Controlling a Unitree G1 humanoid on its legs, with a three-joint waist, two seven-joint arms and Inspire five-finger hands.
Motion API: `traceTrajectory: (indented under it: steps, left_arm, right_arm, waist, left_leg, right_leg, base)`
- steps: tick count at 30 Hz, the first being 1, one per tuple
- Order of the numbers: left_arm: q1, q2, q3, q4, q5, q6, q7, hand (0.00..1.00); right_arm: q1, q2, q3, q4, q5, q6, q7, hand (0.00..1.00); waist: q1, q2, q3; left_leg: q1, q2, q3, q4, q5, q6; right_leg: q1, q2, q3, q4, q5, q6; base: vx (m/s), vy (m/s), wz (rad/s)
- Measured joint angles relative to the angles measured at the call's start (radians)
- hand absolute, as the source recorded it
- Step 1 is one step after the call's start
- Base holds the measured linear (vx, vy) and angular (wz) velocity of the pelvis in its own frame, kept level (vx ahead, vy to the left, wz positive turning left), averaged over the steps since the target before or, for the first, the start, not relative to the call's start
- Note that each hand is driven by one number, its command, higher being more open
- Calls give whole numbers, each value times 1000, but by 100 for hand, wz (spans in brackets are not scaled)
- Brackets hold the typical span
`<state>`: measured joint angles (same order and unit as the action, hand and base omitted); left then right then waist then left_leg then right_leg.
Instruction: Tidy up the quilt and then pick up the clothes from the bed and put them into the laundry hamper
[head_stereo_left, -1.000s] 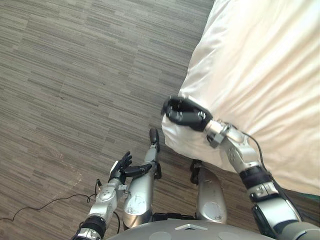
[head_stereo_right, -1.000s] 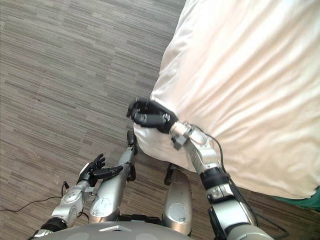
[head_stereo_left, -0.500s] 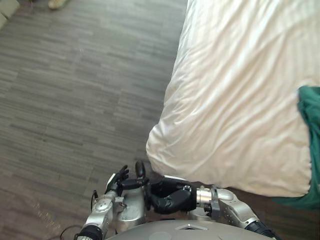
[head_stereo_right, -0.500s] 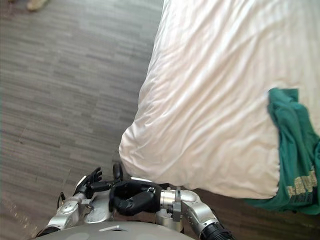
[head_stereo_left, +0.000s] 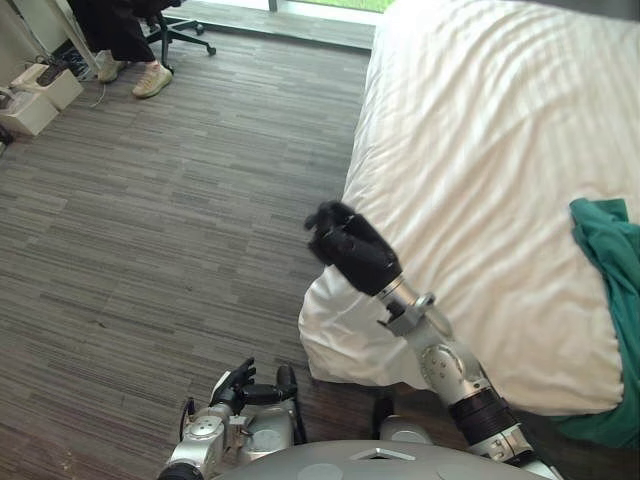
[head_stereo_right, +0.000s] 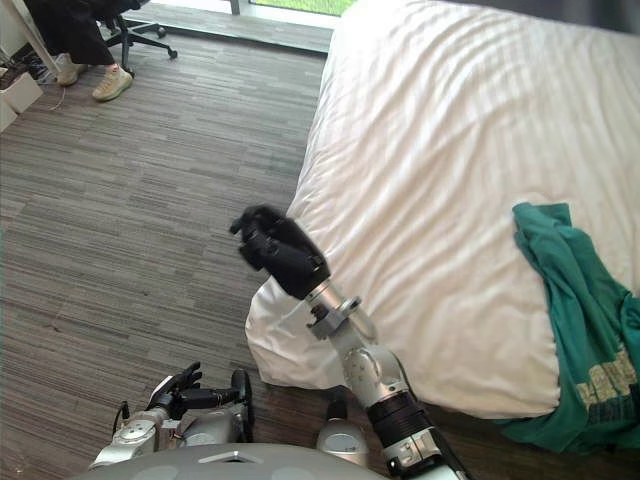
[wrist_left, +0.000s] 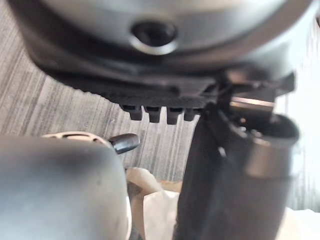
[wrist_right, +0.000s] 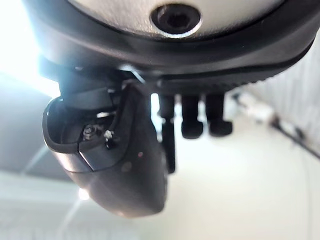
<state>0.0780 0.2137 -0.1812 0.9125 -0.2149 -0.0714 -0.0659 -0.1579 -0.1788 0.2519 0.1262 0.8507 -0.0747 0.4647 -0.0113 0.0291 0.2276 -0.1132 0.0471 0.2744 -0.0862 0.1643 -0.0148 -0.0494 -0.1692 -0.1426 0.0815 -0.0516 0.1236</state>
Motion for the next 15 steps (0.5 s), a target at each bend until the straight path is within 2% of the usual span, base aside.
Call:
traceTrajectory:
  steps: [2, 4, 6, 9, 15]
  left_arm:
    - [-19, -7, -11, -2, -1, -11, -8, 100]
    - [-52, -9, -11, -11, -1, -12, -9, 100]
    - [-56, -7, -10, -39, -2, -13, -6, 100]
    - [-55, -10, -10, -59, -3, -13, -4, 100]
    - [-53, -36, 17, -102, -10, -22, -8, 100]
  right_arm:
    - [-34, -33, -58, 31, 0, -1, -42, 0]
    - [-54, -74, -146, 90, -1, -2, -101, 0]
    - [-29, -92, -196, 78, 10, -31, -81, 0]
    - [-7, -88, -210, 33, 21, -73, -77, 0]
    - [119, -87, -433, -5, 53, -145, -65, 0]
  waist:
    - [-19, 36, 50]
    - [-28, 66, 147]
    - [-41, 75, 196]
    - [-51, 74, 203]
    - [-59, 63, 214]
  left_leg:
    - [-38, -5, 16, 1, 8, 11]
    - [-57, -5, 42, 1, 15, 19]
    - [-72, -4, 61, 1, 15, 19]
    - [-82, -3, 92, 1, 8, 13]
    - [-82, -4, 172, 1, -20, 6]
  right_leg:
    - [-48, -5, 21, 14, 12, 4]
    - [-94, -6, 59, 33, 21, 8]
    - [-127, -6, 79, 48, 21, 8]
    - [-166, -5, 114, 67, 20, 9]
    - [-219, -8, 170, 91, 6, 0]
  base:
    - [-6, 39, -28]
    - [-36, 37, -36]
    - [-34, 2, -28]
    - [28, -18, -34]
    - [50, -19, -32]
